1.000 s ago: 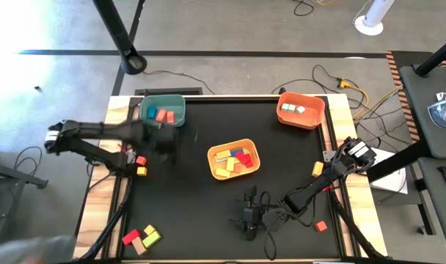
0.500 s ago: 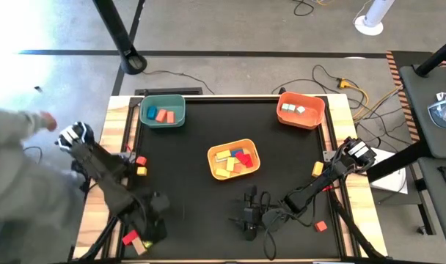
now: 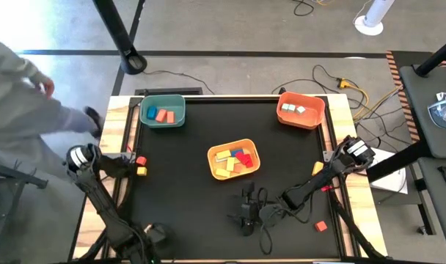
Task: Sort blocks by size
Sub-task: Put the green thick block into the blue bin
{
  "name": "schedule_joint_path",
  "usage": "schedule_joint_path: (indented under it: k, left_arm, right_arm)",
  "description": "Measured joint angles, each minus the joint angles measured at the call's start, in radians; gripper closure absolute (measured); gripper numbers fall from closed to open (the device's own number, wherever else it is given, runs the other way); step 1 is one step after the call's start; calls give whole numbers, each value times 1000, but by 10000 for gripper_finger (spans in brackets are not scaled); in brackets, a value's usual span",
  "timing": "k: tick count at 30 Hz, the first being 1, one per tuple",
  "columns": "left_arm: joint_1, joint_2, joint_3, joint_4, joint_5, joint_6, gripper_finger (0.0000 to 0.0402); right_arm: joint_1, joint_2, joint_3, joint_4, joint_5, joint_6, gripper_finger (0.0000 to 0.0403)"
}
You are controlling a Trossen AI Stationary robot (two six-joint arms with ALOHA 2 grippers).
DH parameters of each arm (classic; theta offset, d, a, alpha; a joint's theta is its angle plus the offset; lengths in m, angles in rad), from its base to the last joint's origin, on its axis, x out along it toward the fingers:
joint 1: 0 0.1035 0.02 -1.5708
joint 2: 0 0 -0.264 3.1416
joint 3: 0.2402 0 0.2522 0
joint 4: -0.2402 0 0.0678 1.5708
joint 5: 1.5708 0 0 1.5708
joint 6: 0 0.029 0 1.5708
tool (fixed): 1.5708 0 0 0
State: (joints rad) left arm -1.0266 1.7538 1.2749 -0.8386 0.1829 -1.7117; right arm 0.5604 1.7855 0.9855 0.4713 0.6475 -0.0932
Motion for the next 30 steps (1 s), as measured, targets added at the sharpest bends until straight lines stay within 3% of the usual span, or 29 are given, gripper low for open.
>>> schedule_joint_path:
  k: [7,14,22,30]
  left_arm:
    - [-4,33,33,-22,7,-163,192]
    - [1,33,-16,-177,32,-143,192]
    - [11,33,-102,-44,7,-91,185]
    - [12,31,-148,-10,5,-35,128]
  right_arm:
    - [-41,0,0,-2,-127,-30,72]
    - [-61,0,-9,-30,-131,-24,67]
    - [-70,0,-11,-28,-132,-6,82]
    - [-68,0,-11,-50,-132,64,79]
